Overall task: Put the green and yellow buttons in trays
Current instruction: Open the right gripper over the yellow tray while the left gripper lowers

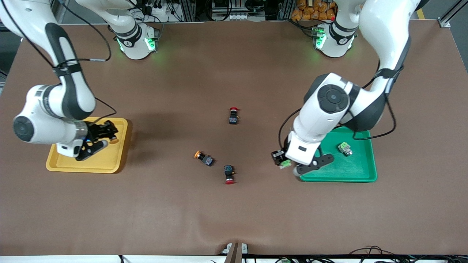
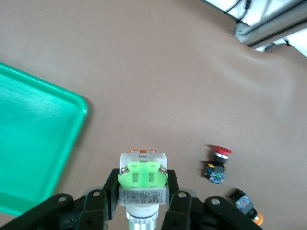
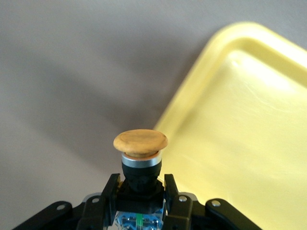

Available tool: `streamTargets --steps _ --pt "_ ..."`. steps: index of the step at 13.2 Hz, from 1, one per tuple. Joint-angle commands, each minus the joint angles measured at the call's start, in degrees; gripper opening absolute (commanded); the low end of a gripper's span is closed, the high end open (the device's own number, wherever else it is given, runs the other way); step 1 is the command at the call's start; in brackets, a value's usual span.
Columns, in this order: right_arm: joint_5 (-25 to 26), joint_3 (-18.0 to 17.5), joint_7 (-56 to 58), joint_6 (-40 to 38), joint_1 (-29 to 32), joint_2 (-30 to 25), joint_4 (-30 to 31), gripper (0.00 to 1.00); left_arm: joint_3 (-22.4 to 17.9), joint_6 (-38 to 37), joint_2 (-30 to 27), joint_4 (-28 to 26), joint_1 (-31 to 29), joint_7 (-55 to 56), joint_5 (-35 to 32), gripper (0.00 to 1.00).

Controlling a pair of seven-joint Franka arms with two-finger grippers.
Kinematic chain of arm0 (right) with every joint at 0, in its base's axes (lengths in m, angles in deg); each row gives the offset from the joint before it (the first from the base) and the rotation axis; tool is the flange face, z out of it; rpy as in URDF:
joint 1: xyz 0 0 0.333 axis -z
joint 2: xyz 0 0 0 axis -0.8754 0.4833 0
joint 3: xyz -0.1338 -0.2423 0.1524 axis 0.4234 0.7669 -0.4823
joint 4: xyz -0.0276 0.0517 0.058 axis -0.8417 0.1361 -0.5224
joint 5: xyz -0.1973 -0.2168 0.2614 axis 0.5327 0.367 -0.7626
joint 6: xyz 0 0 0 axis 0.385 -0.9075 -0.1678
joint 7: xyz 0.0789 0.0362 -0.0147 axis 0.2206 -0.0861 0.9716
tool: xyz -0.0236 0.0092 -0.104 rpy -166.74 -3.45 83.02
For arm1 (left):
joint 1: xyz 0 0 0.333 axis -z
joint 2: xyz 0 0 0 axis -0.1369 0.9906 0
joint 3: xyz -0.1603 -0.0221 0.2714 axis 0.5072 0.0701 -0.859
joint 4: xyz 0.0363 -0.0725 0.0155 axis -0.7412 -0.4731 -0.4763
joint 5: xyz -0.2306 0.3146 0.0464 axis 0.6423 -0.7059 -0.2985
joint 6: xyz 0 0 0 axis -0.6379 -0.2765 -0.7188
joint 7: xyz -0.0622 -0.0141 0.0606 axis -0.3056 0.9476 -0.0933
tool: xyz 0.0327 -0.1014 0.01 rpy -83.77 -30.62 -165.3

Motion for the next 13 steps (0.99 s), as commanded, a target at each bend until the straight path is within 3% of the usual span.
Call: streamTargets --steps 1,4,9,10,13 --pt "-0.3 -1.3 11.58 2.67 6.38 3.38 0.86 0.0 0.57 -2.33 -3.26 -2.31 -3.43 -1.02 0.89 0.0" --pt "-0.38 -1.3 21.79 6.63 11.92 8.56 -0.19 0.0 0.57 -2.51 -4.05 -2.75 -6.51 -2.32 0.63 0.0" --pt "-1.0 -1.3 31.66 6.64 16.94 15.6 -6.87 0.0 0.31 -3.39 -5.02 -3.19 -10.3 -6.2 0.37 0.0" --pt "-1.0 -1.3 31.4 6.29 16.95 15.69 -7.23 0.08 0.3 -3.39 -4.84 -3.2 -11.17 -6.55 0.28 0.0" --pt "-2.75 -1.3 31.13 6.29 17.65 15.7 -7.41 0.86 0.22 -3.39 -4.32 -3.46 -14.33 -11.45 0.63 0.0"
